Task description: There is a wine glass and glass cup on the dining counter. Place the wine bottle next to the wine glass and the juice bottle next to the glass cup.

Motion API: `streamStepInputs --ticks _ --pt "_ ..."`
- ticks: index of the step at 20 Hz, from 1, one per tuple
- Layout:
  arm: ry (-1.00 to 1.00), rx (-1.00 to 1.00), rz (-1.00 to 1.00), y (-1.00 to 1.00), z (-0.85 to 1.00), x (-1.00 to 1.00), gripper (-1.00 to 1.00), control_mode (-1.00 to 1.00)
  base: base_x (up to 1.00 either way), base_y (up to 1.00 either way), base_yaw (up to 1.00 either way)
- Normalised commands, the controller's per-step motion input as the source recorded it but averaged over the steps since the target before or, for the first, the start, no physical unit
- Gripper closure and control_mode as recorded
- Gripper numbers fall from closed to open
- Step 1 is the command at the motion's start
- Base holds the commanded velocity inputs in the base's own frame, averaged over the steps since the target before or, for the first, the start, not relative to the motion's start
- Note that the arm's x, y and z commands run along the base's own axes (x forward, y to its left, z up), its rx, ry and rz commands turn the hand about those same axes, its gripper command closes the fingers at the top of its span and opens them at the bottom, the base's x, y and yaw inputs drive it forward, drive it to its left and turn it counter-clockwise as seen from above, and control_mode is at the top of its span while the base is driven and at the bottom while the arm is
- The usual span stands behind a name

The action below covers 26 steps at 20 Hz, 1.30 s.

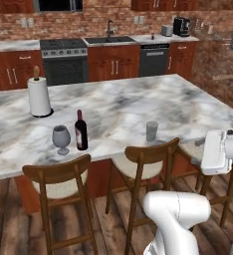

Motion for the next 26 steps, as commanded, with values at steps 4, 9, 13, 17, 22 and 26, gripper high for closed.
streamStepInputs --ticks 4,9,13,17,22,26 --pt "0.0 0.0 0.0 0.0 0.0 0.0 -1.0 1.0 0.0 -0.71 -0.01" --pt "0.0 0.0 0.0 0.0 0.0 0.0 -1.0 1.0 0.01 -0.71 0.0" --pt "0.0 0.0 0.0 0.0 0.0 0.0 -1.0 1.0 0.02 -0.72 0.0" --pt "0.0 0.0 0.0 0.0 0.0 0.0 -1.0 1.0 0.01 -0.72 0.0" --pt "0.0 0.0 0.0 0.0 0.0 0.0 -1.0 1.0 0.03 -0.71 0.0" --pt "0.0 0.0 0.0 0.0 0.0 0.0 -1.0 1.0 0.0 -0.72 0.0"
